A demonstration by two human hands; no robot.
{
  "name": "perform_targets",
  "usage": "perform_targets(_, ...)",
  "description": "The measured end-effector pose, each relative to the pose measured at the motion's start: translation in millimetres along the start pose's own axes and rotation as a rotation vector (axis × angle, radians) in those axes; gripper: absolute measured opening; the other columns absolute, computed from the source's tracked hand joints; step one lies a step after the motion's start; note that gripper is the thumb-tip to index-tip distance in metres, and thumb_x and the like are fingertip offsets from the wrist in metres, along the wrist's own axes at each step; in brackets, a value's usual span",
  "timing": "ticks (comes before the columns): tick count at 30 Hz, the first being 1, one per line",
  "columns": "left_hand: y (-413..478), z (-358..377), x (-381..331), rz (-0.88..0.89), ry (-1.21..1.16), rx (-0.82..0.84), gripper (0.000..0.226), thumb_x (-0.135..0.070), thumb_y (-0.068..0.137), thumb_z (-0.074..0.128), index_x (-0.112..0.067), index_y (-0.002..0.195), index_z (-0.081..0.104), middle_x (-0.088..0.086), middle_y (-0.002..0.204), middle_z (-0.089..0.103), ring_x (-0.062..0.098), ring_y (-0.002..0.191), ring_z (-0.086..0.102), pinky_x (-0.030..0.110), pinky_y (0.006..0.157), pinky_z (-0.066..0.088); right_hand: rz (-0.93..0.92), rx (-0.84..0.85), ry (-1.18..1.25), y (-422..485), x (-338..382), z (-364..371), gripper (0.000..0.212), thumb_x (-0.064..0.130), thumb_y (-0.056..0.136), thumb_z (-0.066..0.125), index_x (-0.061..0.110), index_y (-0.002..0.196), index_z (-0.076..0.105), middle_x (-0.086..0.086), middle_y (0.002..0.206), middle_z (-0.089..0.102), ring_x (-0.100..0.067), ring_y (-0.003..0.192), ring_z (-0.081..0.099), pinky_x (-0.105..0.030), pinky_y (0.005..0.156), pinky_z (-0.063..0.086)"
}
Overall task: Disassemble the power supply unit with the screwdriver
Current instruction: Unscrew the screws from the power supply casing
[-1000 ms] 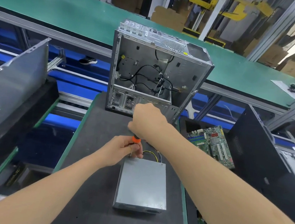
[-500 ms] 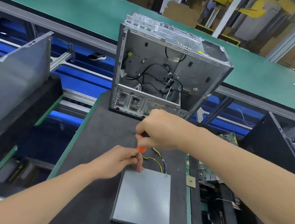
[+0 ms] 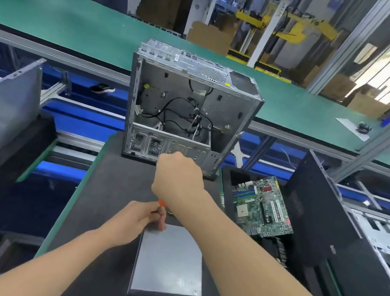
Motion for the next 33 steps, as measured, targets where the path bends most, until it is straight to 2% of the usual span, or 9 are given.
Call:
perform_targets(5, 5, -2, 7, -0.025, -0.034, 0.020, 0.031, 0.001, 0.109, 0.041, -0.010, 0.093, 0.066, 0.003, 0.094, 0.076, 0.016, 0.097, 0.073, 0.023, 0.094, 0.053, -0.350, 0.045, -0.170, 14, -2, -2, 0.038, 0.008, 0.077, 0.063, 0.019, 0.062, 0.030, -0.003, 0.066, 0.033, -0.019, 0.049, 0.033, -0.025, 0.044, 0.021)
perform_targets(8, 6, -2, 11, -0.046, -0.043, 0.015, 0.033, 0.004, 0.108, 0.041, -0.006, 0.094, 0.069, 0.003, 0.096, 0.076, 0.013, 0.092, 0.071, 0.021, 0.090, 0.053, -0.585, 0.063, -0.293, 21, 0, -1, 0.034, 0.016, 0.081, 0.062, 0.015, 0.059, 0.036, -0.003, 0.062, 0.033, -0.021, 0.048, 0.034, -0.025, 0.045, 0.027)
perform_targets(10, 7, 1, 13, -0.060, -0.077, 0.001, 0.037, 0.010, 0.106, 0.037, -0.001, 0.091, 0.069, 0.005, 0.094, 0.076, 0.014, 0.092, 0.071, 0.020, 0.091, 0.053, -0.730, 0.090, -0.355, 21, -3, -1, 0.020, 0.020, 0.082, 0.060, 0.012, 0.065, 0.054, -0.002, 0.057, 0.033, -0.028, 0.050, 0.042, -0.029, 0.050, 0.039)
perform_targets(15, 10, 2, 18, 0.021, -0.056, -0.037, 0.045, 0.022, 0.091, 0.027, -0.001, 0.080, 0.063, 0.007, 0.089, 0.072, 0.023, 0.093, 0.071, 0.020, 0.093, 0.053, -0.869, 0.054, -0.407, 19, -12, -4, 0.020, 0.024, 0.088, 0.051, 0.014, 0.083, 0.068, -0.007, 0.073, 0.061, -0.034, 0.066, 0.053, -0.031, 0.061, 0.046)
perform_targets(19, 7, 3, 18, 0.034, 0.012, -0.043, 0.050, 0.021, 0.088, 0.030, -0.009, 0.079, 0.069, -0.002, 0.088, 0.074, 0.016, 0.093, 0.072, 0.017, 0.092, 0.052, -0.700, -0.031, -0.182, 3, -8, -6, 0.019, 0.028, 0.089, 0.054, 0.017, 0.073, 0.054, -0.007, 0.064, 0.052, -0.034, 0.063, 0.048, -0.032, 0.058, 0.042)
perform_targets(23, 4, 4, 13, 0.037, -0.015, -0.072, 0.048, 0.020, 0.092, 0.031, -0.006, 0.084, 0.070, 0.004, 0.086, 0.076, 0.012, 0.093, 0.075, 0.014, 0.090, 0.053, -0.213, -0.212, 0.019, -10, -12, -2, 0.036, 0.030, 0.092, 0.055, 0.017, 0.067, 0.033, 0.001, 0.062, 0.025, -0.031, 0.065, 0.040, -0.030, 0.051, 0.022)
perform_targets(26, 2, 5, 8, 0.036, -0.012, -0.086, 0.040, 0.021, 0.094, 0.034, 0.002, 0.089, 0.069, 0.008, 0.085, 0.075, 0.005, 0.085, 0.074, 0.008, 0.085, 0.051, 0.080, -0.213, 0.053, -12, -16, 5, 0.033, 0.034, 0.094, 0.052, 0.018, 0.072, 0.033, 0.001, 0.067, 0.024, -0.030, 0.070, 0.040, -0.032, 0.056, 0.027)
perform_targets(30, 0, 4, 9, 0.014, 0.003, -0.087, 0.033, 0.012, 0.102, 0.042, -0.002, 0.097, 0.072, 0.001, 0.094, 0.078, -0.004, 0.091, 0.072, 0.003, 0.083, 0.047, 0.172, -0.100, 0.160, -7, -17, 13, 0.028, 0.029, 0.094, 0.054, 0.017, 0.078, 0.035, 0.000, 0.071, 0.027, -0.030, 0.077, 0.043, -0.036, 0.064, 0.037)
perform_targets(33, 2, 3, 12, 0.046, 0.022, -0.049, 0.034, 0.001, 0.106, 0.046, -0.019, 0.091, 0.069, -0.011, 0.095, 0.078, 0.009, 0.095, 0.072, 0.009, 0.085, 0.049, 0.091, -0.052, 0.202, -2, -22, 9, 0.030, 0.020, 0.087, 0.058, 0.018, 0.070, 0.033, -0.001, 0.073, 0.036, -0.025, 0.066, 0.045, -0.029, 0.054, 0.030)
Point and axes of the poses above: each hand's wrist, its own y-axis towards the middle knuckle, its own z-axis out of the palm, x = y × z, the point moved 3 cm from there along y, towards the middle knuckle
